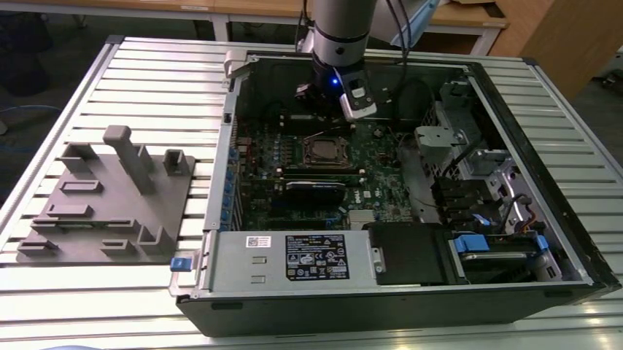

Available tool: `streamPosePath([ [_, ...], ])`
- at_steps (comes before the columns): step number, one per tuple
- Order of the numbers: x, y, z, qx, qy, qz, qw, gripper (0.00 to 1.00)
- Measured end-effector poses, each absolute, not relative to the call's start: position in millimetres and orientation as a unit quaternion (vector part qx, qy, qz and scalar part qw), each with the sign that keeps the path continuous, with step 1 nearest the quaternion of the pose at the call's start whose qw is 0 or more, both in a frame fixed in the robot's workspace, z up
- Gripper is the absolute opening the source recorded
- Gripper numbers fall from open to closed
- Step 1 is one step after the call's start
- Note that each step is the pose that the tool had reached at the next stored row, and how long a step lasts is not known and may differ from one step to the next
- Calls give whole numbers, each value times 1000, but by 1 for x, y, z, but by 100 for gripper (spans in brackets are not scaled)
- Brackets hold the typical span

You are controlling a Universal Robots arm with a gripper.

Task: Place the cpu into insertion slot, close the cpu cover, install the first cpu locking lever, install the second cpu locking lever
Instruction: 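Install the first cpu locking lever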

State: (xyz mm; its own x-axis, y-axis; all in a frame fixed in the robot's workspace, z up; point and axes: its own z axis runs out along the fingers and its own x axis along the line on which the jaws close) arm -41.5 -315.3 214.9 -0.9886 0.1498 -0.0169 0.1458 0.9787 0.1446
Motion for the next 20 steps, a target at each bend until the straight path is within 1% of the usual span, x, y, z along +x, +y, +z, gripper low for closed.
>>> streamPosePath([
  [20, -41, -314, 211, 137, 988, 71, 18, 10],
])
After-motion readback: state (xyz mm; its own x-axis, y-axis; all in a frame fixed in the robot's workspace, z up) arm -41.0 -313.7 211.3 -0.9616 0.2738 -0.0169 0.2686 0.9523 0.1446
